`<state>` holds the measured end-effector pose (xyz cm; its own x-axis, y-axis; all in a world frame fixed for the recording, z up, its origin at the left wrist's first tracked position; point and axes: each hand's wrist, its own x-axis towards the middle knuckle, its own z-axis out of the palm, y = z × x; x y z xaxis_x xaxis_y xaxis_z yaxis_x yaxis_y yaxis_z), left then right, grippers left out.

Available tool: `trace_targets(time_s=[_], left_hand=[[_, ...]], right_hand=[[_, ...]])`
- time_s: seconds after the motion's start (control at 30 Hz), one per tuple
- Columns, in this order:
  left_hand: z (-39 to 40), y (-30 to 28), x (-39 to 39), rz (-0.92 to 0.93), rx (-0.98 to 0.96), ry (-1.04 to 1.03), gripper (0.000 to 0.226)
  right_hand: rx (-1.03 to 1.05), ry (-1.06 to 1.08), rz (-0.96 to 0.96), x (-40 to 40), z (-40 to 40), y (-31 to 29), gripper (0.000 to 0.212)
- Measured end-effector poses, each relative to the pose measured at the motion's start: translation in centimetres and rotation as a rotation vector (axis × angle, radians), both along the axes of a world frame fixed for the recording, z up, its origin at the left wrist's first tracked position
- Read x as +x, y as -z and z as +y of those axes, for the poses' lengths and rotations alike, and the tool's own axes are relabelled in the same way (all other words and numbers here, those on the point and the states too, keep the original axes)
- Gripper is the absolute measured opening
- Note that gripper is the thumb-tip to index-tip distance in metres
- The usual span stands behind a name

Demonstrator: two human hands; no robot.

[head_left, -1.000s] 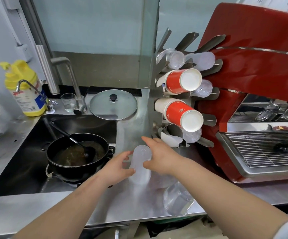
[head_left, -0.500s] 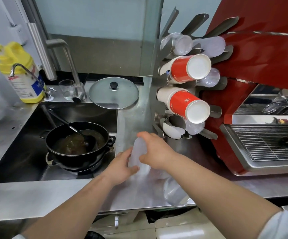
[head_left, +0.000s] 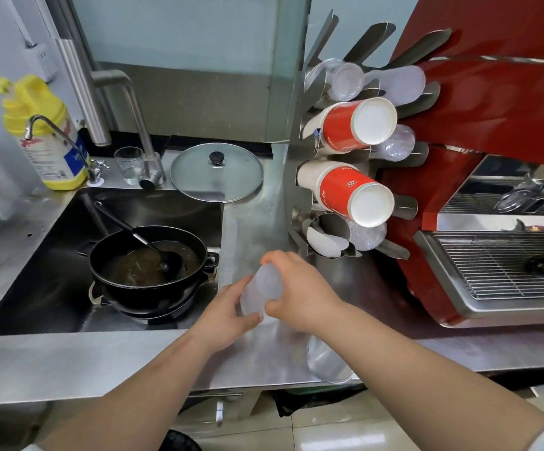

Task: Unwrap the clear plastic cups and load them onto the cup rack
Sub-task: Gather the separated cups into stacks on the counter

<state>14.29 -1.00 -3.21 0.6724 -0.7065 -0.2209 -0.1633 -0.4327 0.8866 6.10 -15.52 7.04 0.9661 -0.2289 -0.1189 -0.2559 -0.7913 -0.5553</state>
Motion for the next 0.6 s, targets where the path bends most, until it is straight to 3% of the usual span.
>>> trace_targets(time_s=[0.37, 0.47, 0.6], left_hand=[[0.5, -8.1, 2.2, -0.159, -0.140, -0.148, 0.081], [0.1, -11.7, 2.9, -0.286, -0.191, -0.136, 0.072], [-1.0, -16.3, 3.9, -0.409, -0.226, -0.201, 0.079]], right_hand=[[-0.005, -0.073, -0.246, 0.7, -0.7, -7.2, 0.071], [-0.026, -0.088, -0.359, 1.0, -0.9, -10.0, 0.073], [-0.031, -0.115, -0.510, 0.8, -1.8, -14.2, 0.070]])
